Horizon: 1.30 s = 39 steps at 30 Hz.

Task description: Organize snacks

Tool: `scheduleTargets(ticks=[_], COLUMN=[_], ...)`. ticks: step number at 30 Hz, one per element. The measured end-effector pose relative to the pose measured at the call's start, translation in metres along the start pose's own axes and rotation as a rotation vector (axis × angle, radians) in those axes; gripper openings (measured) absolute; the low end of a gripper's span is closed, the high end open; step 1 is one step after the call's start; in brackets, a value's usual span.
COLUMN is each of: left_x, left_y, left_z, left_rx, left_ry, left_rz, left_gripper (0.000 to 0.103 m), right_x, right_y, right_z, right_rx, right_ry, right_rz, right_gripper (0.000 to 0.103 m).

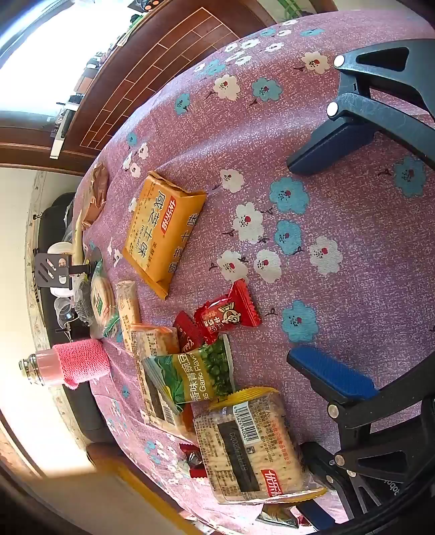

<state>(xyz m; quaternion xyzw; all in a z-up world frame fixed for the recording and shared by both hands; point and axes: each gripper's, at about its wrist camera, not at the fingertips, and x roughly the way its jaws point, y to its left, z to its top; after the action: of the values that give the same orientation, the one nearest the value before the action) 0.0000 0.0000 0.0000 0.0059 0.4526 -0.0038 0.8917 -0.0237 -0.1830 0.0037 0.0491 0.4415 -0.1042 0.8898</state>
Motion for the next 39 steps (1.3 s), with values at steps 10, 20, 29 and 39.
scheduleTargets(ticks=[10, 20, 29, 39], left_x=[0.0012, -0.0008, -0.0009, -0.0006], left_y=[0.0005, 0.0000, -0.0015, -0.0026], left_z=[-0.0005, -0.0010, -0.0005, -0.0006], left_rx=[-0.003, 0.000, 0.003, 0.003], left_ry=[0.001, 0.002, 0.002, 0.002], left_rz=[-0.003, -0.007, -0.003, -0.004], left_gripper=[0.103, 0.103, 0.103, 0.103], right_x=[0.0004, 0.0009, 0.0009, 0.0010], right_y=[-0.0001, -0.0025, -0.0026, -0.0026], right_z=[-0.0002, 0.0002, 0.0002, 0.0002], right_rx=[0.000, 0.005, 0.005, 0.005], right_ry=[0.000, 0.000, 0.000, 0.000], right_rz=[0.000, -0.002, -0.002, -0.002], right_gripper=[0.103, 0.103, 0.103, 0.103])
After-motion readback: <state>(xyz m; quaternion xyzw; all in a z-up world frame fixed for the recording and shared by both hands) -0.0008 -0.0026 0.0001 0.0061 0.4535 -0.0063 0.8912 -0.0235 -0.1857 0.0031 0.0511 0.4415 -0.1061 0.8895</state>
